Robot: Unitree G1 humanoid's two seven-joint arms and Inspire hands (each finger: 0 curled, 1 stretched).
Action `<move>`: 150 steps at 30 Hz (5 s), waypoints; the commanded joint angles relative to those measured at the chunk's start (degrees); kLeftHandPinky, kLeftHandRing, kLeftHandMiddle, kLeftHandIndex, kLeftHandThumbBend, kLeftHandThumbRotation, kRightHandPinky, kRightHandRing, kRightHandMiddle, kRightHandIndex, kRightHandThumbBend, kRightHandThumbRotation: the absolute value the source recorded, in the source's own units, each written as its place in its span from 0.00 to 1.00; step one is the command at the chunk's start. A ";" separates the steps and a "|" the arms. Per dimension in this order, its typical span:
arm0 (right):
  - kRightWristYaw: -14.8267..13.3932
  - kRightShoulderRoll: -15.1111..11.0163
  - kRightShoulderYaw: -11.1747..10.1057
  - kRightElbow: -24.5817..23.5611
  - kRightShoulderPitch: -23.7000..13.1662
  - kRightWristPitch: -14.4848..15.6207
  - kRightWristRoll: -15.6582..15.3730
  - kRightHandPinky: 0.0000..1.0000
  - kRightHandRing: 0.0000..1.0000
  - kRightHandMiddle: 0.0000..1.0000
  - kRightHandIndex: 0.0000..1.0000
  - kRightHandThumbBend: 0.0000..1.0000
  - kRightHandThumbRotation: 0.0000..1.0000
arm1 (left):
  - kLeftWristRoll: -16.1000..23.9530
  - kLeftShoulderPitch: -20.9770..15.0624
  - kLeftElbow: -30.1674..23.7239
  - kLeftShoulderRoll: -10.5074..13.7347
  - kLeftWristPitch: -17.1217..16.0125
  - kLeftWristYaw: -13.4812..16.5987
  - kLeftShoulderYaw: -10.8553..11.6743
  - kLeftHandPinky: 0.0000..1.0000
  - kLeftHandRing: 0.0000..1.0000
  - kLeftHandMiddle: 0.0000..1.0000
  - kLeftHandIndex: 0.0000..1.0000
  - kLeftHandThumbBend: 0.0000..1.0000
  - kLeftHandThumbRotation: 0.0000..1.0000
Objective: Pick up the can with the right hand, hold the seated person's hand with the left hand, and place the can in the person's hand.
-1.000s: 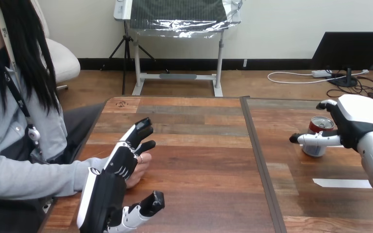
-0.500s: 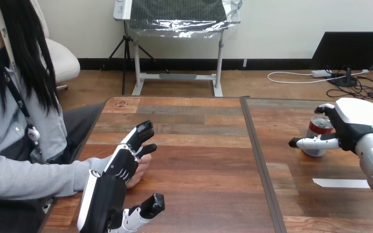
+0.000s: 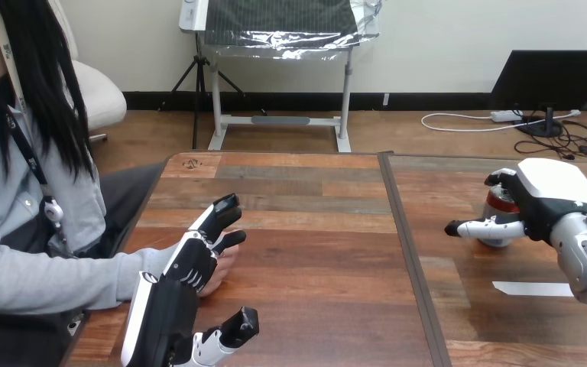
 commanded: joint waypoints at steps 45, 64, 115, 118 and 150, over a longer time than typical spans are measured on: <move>-0.03 -0.59 0.89 -0.86 -1.23 -3.02 -0.19 0.81 0.85 0.84 0.83 0.85 0.68 | -0.72 -2.68 -0.95 -0.30 -1.80 0.19 -0.61 0.83 0.89 0.91 0.87 1.00 0.67; -0.40 -1.06 0.43 -1.10 -0.88 -5.04 0.31 0.78 0.82 0.82 0.82 0.86 0.67 | -1.52 -2.41 -1.65 0.02 -1.12 -0.38 -0.97 0.83 0.90 0.91 0.88 1.00 0.67; -1.53 -2.52 -0.11 -2.43 -0.22 -9.81 1.15 0.75 0.79 0.80 0.79 0.87 0.66 | -1.60 -2.56 -1.93 0.49 -0.87 -0.94 -0.23 0.84 0.91 0.91 0.87 1.00 0.68; -1.14 -2.54 -0.07 -2.48 -0.23 -9.64 1.14 0.75 0.79 0.80 0.80 0.87 0.66 | -1.63 -2.63 -1.91 0.52 -0.87 -0.98 -0.27 0.84 0.90 0.91 0.87 1.00 0.68; -1.19 -3.37 -0.49 -3.68 0.91 -12.92 1.75 0.73 0.79 0.79 0.79 0.87 0.62 | -1.55 -2.95 -1.95 0.66 -0.61 -1.08 -0.22 0.78 0.89 0.91 0.86 1.00 0.67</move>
